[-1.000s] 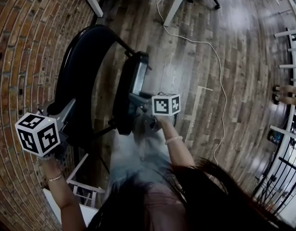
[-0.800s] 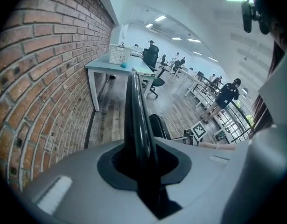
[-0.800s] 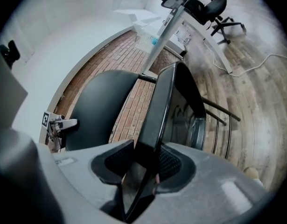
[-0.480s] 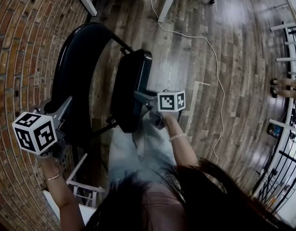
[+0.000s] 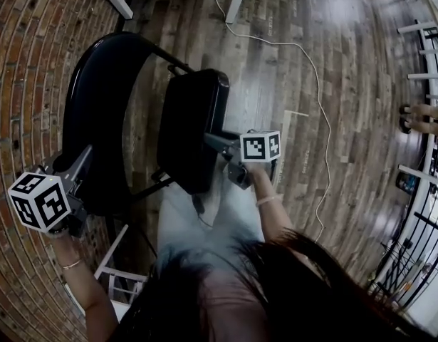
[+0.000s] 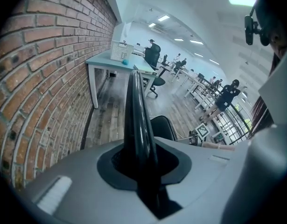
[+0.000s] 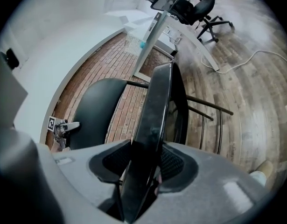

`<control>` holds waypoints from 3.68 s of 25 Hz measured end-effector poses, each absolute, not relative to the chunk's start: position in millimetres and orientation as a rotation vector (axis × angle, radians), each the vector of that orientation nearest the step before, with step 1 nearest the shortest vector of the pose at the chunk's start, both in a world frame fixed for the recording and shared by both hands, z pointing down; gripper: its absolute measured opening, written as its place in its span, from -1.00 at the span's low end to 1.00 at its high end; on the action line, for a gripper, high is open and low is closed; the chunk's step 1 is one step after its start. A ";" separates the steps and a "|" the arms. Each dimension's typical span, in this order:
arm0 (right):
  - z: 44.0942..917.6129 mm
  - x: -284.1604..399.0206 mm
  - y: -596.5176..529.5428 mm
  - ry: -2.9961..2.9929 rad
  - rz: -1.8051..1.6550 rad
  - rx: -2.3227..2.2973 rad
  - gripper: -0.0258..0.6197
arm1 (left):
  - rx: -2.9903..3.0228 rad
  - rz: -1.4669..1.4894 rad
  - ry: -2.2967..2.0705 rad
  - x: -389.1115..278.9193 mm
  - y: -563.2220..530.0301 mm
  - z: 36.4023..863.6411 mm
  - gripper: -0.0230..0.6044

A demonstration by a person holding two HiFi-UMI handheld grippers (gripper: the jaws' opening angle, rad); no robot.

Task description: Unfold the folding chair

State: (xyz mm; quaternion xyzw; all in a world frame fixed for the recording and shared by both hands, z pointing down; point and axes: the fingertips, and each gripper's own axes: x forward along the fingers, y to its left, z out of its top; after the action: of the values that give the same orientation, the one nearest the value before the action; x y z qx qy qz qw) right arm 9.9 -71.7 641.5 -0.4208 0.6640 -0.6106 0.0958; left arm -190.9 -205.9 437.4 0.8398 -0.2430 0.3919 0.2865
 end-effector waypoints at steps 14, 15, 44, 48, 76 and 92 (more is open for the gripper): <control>670.2 45.5 -38.3 1.908 -1.855 -1.288 -0.35 | 2.248 1.030 -0.632 -181.1 -197.8 450.3 -0.71; 673.1 48.3 -36.1 1.902 -1.857 -1.289 -0.35 | 2.249 1.026 -0.629 -181.4 -198.4 451.8 -0.70; 745.5 111.2 26.2 1.819 -1.966 -1.313 -0.26 | 2.218 0.966 -0.564 -174.0 -189.5 486.4 -0.70; 755.8 122.1 35.1 1.793 -1.973 -1.363 -0.23 | 2.221 0.951 -0.550 -168.8 -187.1 490.5 -0.70; 818.0 175.4 88.1 1.622 -1.957 -1.563 -0.23 | 2.206 0.913 -0.469 -145.2 -164.6 520.5 -0.73; 876.1 207.9 131.0 1.462 -2.062 -1.879 -0.50 | 2.193 0.930 -0.406 -121.6 -144.0 553.8 -0.73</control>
State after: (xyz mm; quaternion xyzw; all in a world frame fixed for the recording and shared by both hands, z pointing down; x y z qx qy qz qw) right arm 207.9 131.0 876.1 -0.5965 0.4643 -0.6547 -0.0040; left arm -121.6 -144.0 553.8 0.8485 -0.1569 0.3599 0.3547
